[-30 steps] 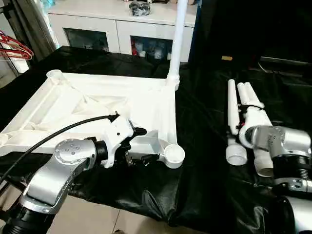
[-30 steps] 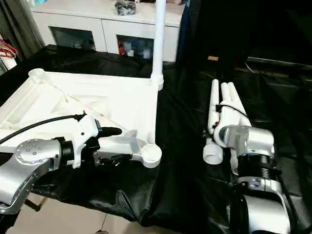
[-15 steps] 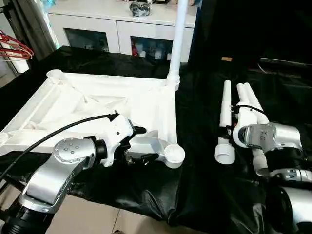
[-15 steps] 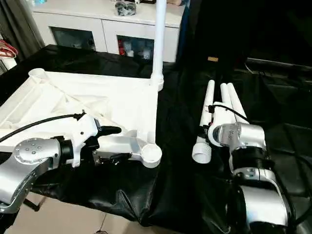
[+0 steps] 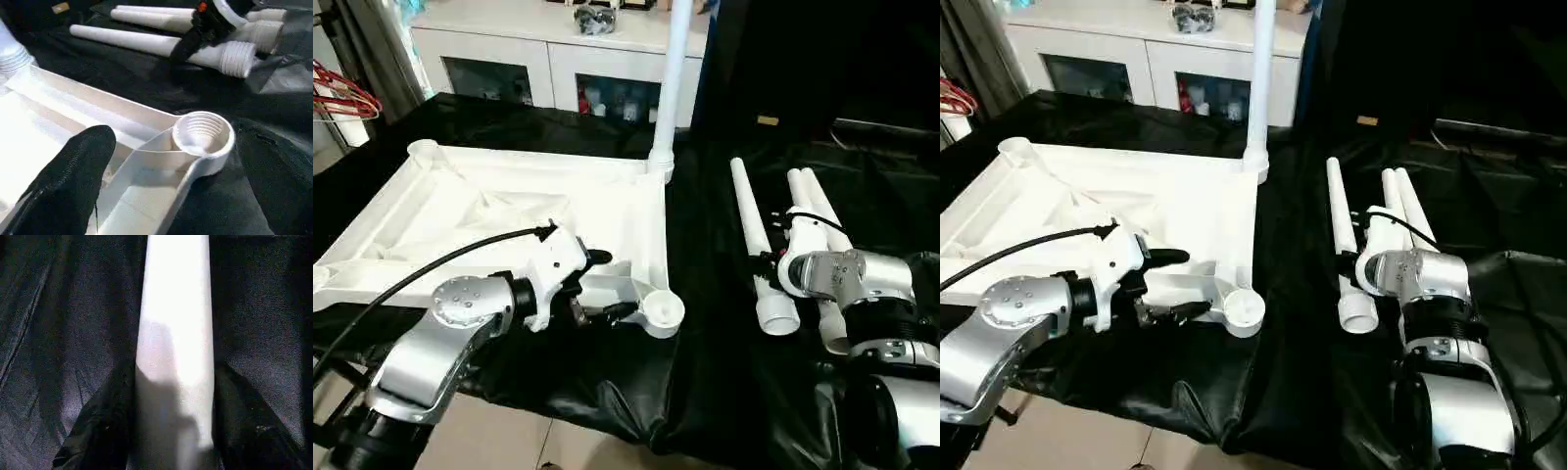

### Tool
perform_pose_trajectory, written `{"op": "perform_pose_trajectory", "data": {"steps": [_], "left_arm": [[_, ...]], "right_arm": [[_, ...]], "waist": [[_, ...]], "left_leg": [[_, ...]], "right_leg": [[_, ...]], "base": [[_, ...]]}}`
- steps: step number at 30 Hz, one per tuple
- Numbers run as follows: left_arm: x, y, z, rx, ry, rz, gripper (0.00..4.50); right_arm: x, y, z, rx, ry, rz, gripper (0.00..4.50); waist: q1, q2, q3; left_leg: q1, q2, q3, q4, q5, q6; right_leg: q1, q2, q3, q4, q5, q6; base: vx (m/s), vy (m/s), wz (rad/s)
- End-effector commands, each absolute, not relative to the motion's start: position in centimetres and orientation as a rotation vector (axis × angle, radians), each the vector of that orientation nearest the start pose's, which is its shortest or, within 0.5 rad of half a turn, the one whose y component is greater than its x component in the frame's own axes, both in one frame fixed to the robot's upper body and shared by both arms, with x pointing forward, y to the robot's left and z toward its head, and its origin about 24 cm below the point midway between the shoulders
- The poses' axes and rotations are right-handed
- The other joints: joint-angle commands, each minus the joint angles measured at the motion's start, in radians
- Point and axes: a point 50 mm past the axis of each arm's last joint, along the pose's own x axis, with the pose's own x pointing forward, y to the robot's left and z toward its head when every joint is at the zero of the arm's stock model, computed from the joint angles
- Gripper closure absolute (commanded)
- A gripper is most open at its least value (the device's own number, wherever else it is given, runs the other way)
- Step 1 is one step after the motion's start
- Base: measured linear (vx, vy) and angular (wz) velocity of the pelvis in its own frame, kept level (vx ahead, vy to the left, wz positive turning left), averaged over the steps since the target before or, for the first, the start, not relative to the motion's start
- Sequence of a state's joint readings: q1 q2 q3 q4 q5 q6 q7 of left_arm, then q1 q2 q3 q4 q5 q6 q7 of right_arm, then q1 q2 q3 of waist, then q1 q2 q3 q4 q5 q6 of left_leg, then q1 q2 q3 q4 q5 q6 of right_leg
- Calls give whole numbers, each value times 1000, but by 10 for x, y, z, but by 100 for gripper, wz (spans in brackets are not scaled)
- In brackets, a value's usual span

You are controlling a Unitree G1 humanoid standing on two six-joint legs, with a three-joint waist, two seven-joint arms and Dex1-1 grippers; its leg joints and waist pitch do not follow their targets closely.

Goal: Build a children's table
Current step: Pick table leg

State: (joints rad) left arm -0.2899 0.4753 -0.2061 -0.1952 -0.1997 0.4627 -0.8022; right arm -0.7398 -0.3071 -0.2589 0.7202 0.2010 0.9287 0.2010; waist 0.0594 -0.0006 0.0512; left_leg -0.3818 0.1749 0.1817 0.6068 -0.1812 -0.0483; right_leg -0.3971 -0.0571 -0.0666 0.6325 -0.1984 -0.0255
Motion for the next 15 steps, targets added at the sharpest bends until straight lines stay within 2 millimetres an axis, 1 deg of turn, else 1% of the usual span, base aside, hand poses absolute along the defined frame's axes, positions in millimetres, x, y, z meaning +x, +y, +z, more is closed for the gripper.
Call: {"op": "perform_pose_trajectory", "data": {"steps": [1, 2, 3, 5, 6, 7, 8, 9, 10, 11, 12, 14, 15], "left_arm": [[277, 131, 111, 324, 149, -976, 0], [279, 131, 112, 320, 141, -960, 0], [280, 131, 112, 317, 137, -951, 0], [286, 130, 115, 309, 114, -910, 0], [292, 130, 120, 293, 86, -870, 0], [296, 129, 122, 276, 76, -846, 0], [299, 130, 125, 264, 61, -818, 0], [301, 129, 125, 257, 53, -800, 0], [303, 129, 126, 251, 43, -783, 0], [305, 129, 127, 236, 38, -768, 0], [307, 128, 128, 218, 30, -754, 0], [309, 127, 130, 200, 20, -743, 0], [311, 125, 132, 167, 12, -737, 0]], "right_arm": [[341, -215, 38, 258, 867, 28, 265], [341, -215, 38, 259, 862, 25, 266], [342, -215, 39, 260, 858, 22, 266], [345, -215, 42, 259, 843, 19, 266], [348, -215, 45, 260, 824, 17, 266], [350, -214, 47, 262, 806, 16, 266], [352, -213, 50, 277, 782, 18, 266], [353, -213, 50, 288, 767, 19, 266], [353, -213, 51, 298, 759, 17, 266], [354, -213, 51, 303, 747, 11, 266], [355, -213, 53, 312, 724, 11, 266], [356, -212, 54, 325, 701, 14, 266], [357, -212, 56, 346, 669, 17, 266]], "waist": [[2, -4, -64], [2, -4, -65], [3, -7, -66], [2, -5, -66], [2, -6, -67], [2, -7, -66], [2, -6, -67], [2, -9, -66], [1, -16, -66], [2, -13, -67], [1, -17, -67], [2, -15, -69], [2, -22, -71]], "left_leg": [[21, 48, -16, -63, -151, -28], [21, 48, -17, -63, -152, -30], [21, 49, -17, -63, -148, -29], [20, 47, -17, -63, -146, -27], [21, 47, -16, -61, -151, -28], [20, 47, -16, -62, -152, -28], [21, 46, -16, -61, -155, -31], [19, 47, -17, -61, -159, -29], [18, 47, -17, -61, -158, -24], [18, 46, -17, -60, -154, -22], [18, 47, -16, -59, -146, -18], [16, 46, -16, -59, -132, -11], [15, 47, -15, -59, -114, -4]], "right_leg": [[47, -81, 54, -81, -199, -175], [48, -82, 54, -81, -199, -174], [48, -82, 54, -79, -194, -172], [48, -81, 53, -80, -195, -171], [47, -82, 54, -82, -196, -170], [48, -82, 54, -83, -199, -170], [48, -82, 54, -84, -203, -170], [49, -83, 53, -83, -210, -169], [49, -84, 53, -85, -223, -163], [49, -85, 53, -85, -224, -162], [48, -83, 53, -85, -219, -160], [49, -84, 52, -83, -207, -159], [49, -82, 52, -80, -183, -162]], "base": [[0, 0, 0], [0, 0, 0], [0, 0, 0], [0, 0, 0], [0, 0, 0], [0, 0, 0], [0, 0, 0], [0, 0, 0], [0, 0, 0], [0, 0, 0], [0, 0, 0], [0, 0, 0], [0, 0, 0]]}}
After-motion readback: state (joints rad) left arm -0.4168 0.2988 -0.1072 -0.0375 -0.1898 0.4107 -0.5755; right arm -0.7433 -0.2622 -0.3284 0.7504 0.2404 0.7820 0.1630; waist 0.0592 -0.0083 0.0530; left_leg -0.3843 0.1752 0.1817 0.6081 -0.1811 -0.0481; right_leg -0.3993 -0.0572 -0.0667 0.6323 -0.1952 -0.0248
